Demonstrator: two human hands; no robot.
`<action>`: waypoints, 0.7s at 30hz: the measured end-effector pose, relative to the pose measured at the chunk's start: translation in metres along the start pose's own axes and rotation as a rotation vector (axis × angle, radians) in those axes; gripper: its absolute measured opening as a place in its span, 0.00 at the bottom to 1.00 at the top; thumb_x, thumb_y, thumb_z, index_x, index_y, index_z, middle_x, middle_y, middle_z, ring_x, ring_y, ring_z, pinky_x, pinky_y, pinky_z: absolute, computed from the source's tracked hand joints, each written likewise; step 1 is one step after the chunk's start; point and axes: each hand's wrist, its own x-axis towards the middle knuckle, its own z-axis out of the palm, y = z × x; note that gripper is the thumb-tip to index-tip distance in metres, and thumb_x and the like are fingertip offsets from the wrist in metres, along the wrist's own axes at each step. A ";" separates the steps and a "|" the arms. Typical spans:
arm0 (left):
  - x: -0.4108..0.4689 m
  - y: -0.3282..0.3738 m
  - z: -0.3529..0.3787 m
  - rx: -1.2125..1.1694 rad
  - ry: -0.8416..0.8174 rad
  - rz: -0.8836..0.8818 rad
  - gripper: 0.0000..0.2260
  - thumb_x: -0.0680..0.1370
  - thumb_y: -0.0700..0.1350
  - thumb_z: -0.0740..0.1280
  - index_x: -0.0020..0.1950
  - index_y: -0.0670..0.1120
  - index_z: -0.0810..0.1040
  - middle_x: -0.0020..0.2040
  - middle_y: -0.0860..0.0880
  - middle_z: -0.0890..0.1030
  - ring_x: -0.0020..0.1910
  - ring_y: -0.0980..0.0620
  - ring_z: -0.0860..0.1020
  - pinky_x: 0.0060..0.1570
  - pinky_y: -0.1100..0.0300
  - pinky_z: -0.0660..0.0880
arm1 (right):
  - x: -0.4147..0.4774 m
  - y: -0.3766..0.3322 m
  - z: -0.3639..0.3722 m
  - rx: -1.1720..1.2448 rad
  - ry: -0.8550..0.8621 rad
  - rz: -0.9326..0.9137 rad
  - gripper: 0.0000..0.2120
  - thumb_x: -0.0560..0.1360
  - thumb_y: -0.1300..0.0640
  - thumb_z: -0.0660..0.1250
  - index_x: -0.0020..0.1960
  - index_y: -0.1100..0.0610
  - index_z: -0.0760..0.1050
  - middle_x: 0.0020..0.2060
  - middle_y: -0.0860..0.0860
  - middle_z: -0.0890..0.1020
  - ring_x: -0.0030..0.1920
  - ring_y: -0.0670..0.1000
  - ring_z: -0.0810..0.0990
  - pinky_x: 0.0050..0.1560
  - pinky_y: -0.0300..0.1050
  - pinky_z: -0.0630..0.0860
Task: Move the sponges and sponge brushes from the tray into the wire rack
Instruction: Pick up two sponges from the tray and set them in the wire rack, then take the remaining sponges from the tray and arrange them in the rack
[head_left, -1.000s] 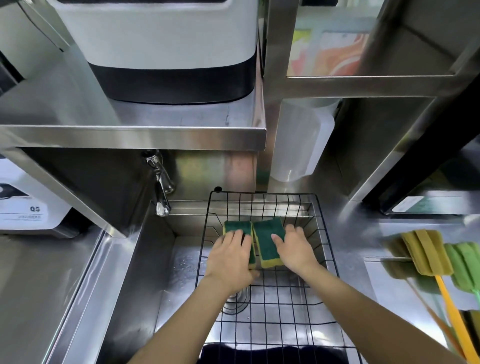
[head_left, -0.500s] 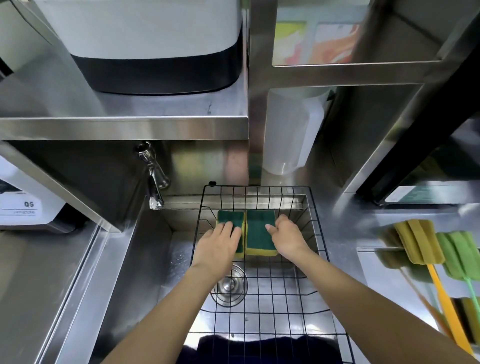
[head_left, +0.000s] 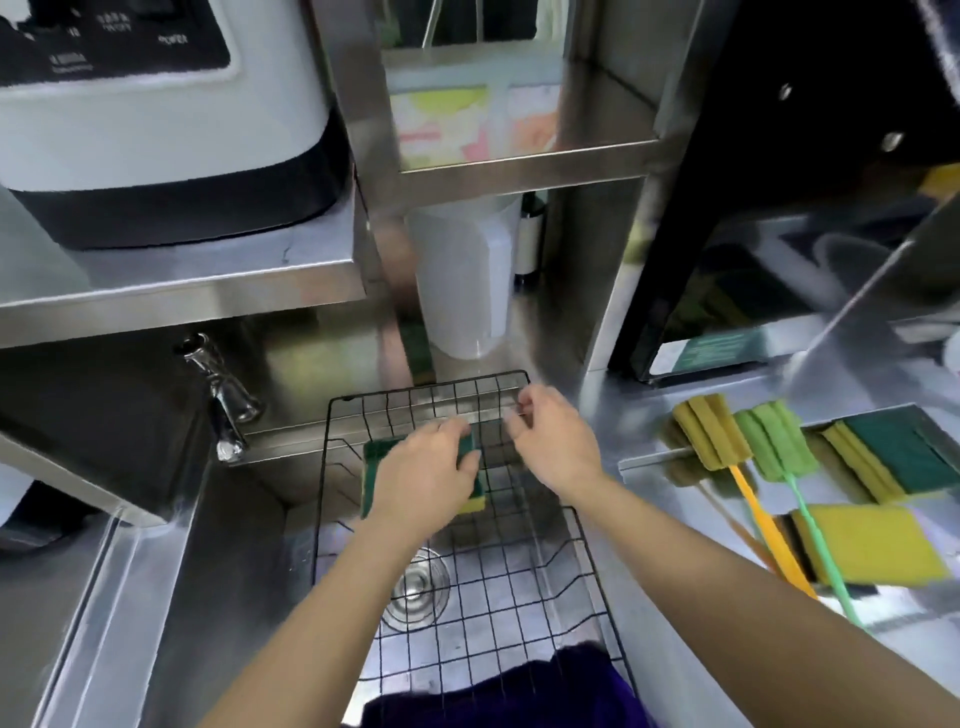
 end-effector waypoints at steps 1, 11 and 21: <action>0.002 0.011 0.003 -0.028 0.005 0.020 0.16 0.78 0.49 0.61 0.64 0.47 0.71 0.62 0.47 0.77 0.61 0.46 0.75 0.55 0.53 0.73 | -0.003 0.008 -0.010 -0.003 0.037 0.001 0.14 0.77 0.51 0.59 0.57 0.58 0.70 0.58 0.55 0.76 0.56 0.59 0.76 0.51 0.50 0.73; 0.007 0.158 0.071 -0.110 -0.040 0.265 0.23 0.74 0.56 0.57 0.65 0.45 0.70 0.64 0.45 0.74 0.64 0.43 0.71 0.63 0.51 0.69 | -0.047 0.156 -0.114 -0.065 0.337 0.188 0.25 0.73 0.51 0.65 0.66 0.61 0.67 0.60 0.60 0.75 0.63 0.61 0.71 0.62 0.56 0.68; -0.006 0.281 0.173 0.129 -0.148 0.549 0.23 0.68 0.55 0.66 0.59 0.44 0.75 0.58 0.44 0.80 0.60 0.43 0.76 0.65 0.49 0.69 | -0.099 0.294 -0.166 -0.182 0.243 0.454 0.33 0.75 0.45 0.61 0.75 0.49 0.51 0.76 0.57 0.57 0.74 0.57 0.58 0.69 0.60 0.61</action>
